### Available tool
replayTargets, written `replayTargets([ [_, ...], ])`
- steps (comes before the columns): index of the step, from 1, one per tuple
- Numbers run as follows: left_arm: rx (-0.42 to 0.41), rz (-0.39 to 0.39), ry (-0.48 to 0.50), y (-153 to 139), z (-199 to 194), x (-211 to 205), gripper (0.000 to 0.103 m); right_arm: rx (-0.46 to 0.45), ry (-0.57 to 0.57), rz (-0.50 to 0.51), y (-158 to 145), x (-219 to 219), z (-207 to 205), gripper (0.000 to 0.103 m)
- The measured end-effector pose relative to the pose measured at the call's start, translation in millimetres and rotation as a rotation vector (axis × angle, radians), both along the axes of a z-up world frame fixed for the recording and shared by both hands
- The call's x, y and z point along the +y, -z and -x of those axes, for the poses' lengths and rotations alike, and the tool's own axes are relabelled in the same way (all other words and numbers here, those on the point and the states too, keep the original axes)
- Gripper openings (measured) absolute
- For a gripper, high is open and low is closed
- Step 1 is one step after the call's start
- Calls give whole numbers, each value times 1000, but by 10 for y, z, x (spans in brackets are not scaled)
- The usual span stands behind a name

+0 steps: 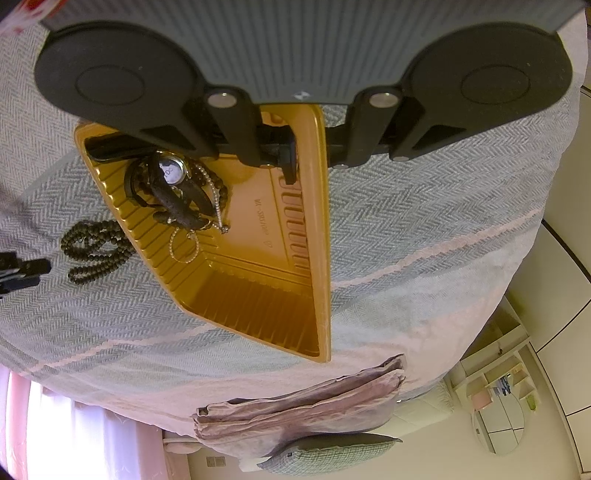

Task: Organize jewelry
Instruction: 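Reach the right tool to the long dark bead strand and grasp it, then lift the long dark bead strand high with the right tool over the tray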

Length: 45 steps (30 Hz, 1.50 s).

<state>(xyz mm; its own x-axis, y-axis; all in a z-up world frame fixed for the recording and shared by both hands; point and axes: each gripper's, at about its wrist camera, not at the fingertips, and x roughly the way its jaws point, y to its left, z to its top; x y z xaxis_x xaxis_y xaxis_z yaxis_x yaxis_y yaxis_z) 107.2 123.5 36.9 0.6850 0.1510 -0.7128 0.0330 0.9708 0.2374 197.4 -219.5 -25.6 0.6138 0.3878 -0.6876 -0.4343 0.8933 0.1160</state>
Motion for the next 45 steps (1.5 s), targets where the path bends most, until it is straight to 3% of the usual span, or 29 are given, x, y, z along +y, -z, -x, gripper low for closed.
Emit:
replayTargets([
  [9, 10, 5, -9, 29, 10, 25, 6, 22, -84, 82, 284, 333, -194, 26],
  [13, 15, 12, -16, 41, 30, 40, 6, 32, -93, 110, 339, 394, -254, 7],
  [17, 15, 12, -18, 50, 40, 32, 6, 16, -66, 99, 227, 340, -203, 7],
  [30, 14, 2, -8, 32, 22, 17, 6, -239, 11, 193, -813, -13, 103, 7],
  [45, 15, -5, -2, 16, 3, 2, 6, -440, -135, 370, -2029, 158, 260, 7],
])
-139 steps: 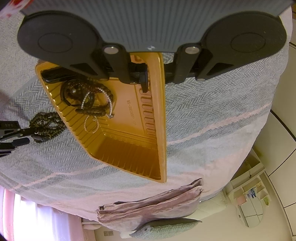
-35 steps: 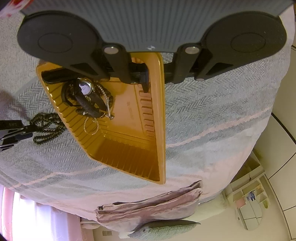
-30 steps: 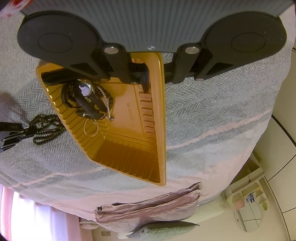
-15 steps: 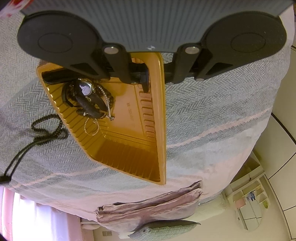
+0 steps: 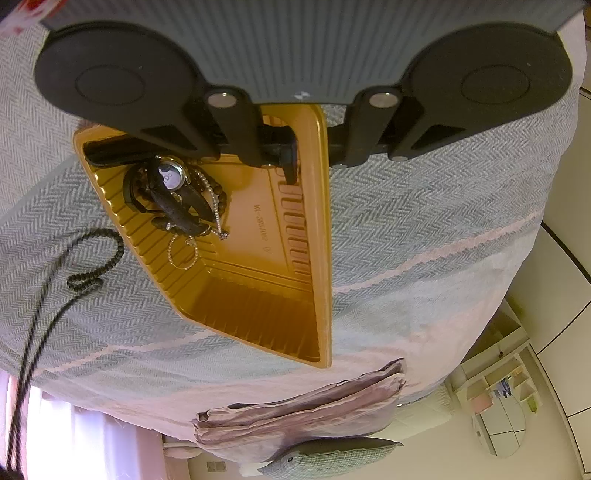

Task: Organize jewelry
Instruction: 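Lift the long dark bead strand high with the right tool over the tray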

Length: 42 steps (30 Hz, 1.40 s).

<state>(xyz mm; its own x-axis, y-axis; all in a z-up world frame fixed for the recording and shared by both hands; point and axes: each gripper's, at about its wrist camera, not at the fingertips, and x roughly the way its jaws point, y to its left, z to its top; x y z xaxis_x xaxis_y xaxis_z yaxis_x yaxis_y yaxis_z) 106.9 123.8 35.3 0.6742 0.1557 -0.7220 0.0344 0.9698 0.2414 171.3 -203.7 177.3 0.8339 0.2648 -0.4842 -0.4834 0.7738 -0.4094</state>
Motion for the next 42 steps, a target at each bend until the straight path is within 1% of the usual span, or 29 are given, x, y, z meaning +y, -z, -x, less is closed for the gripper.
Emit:
replayTargets([
  [7, -2, 1, 2, -13, -9, 0, 6, -97, -72, 31, -499, 256, 117, 7],
  [11, 0, 0, 4, -9, -4, 3, 6, -136, -116, 49, -689, 419, 153, 7],
  [18, -1, 2, 3, -10, -4, 6, 6, -215, -156, 71, -1021, 653, 178, 7],
  [25, -2, 6, 4, 4, 0, -3, 6, -259, -212, 59, -1283, 855, 221, 7],
  [31, -3, 14, 3, 17, 2, 9, 6, -294, -272, 58, -1471, 1152, 262, 7],
  [35, -3, 18, 4, 19, 9, 25, 6, -294, -305, 44, -1583, 1328, 233, 7],
  [38, -3, 22, 5, 21, 13, 33, 6, -292, -340, 66, -1586, 1481, 215, 7],
  [42, -4, 27, 4, 21, 12, 34, 6, -284, -388, 115, -1499, 1662, 202, 7],
])
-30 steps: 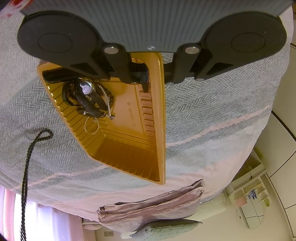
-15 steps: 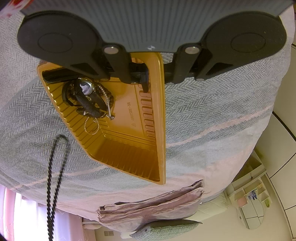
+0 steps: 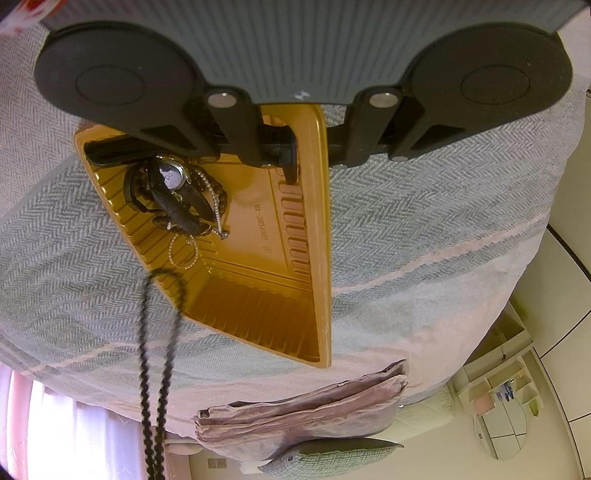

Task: Organize jewelry
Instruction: 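Lift the long dark bead strand high with the right tool over the tray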

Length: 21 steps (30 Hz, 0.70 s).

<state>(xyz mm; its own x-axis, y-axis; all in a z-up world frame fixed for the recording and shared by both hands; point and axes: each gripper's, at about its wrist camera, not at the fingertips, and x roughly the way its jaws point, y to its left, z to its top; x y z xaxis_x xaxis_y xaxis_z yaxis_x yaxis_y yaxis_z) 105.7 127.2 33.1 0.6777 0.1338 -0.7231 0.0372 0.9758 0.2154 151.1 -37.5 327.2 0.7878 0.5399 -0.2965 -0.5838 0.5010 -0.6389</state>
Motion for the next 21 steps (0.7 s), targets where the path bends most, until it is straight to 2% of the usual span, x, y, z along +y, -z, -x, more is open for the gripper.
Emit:
replayTargets([
  [11, -2, 13, -3, -2, 9, 29, 6, 35, -132, 191, 498, 382, 57, 7],
  [16, -2, 18, -4, 6, 6, 39, 6, 75, -213, 279, 805, 485, 16, 7],
  [21, -4, 22, -6, 6, 3, 50, 6, 112, -246, 367, 1166, 617, -44, 7],
])
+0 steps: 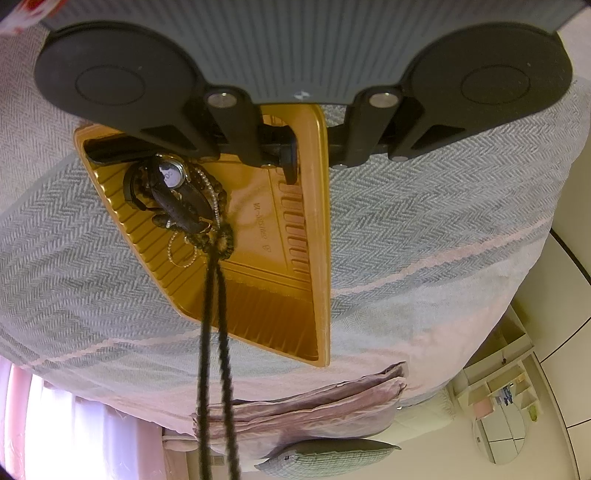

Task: Organize jewelry
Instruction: 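Lift the long dark bead strand high with the right tool over the tray, then lower the bead strand into the tray and open the right tool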

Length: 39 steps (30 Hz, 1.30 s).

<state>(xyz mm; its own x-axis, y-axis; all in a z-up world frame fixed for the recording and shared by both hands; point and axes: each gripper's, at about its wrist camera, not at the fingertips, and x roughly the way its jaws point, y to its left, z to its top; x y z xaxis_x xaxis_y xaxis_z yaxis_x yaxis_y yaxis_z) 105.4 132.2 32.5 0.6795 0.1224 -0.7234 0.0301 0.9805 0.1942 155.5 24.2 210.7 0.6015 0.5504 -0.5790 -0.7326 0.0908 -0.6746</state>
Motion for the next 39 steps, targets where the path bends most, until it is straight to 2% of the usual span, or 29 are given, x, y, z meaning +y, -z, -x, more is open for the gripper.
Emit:
replayTargets([
  [12, 5, 8, 0, 10, -10, 27, 6, 67, 16, 60, 570, 93, -187, 7],
  [39, 10, 16, 0, 32, -5, 52, 6, 272, 106, 104, 1297, 174, -536, 7],
])
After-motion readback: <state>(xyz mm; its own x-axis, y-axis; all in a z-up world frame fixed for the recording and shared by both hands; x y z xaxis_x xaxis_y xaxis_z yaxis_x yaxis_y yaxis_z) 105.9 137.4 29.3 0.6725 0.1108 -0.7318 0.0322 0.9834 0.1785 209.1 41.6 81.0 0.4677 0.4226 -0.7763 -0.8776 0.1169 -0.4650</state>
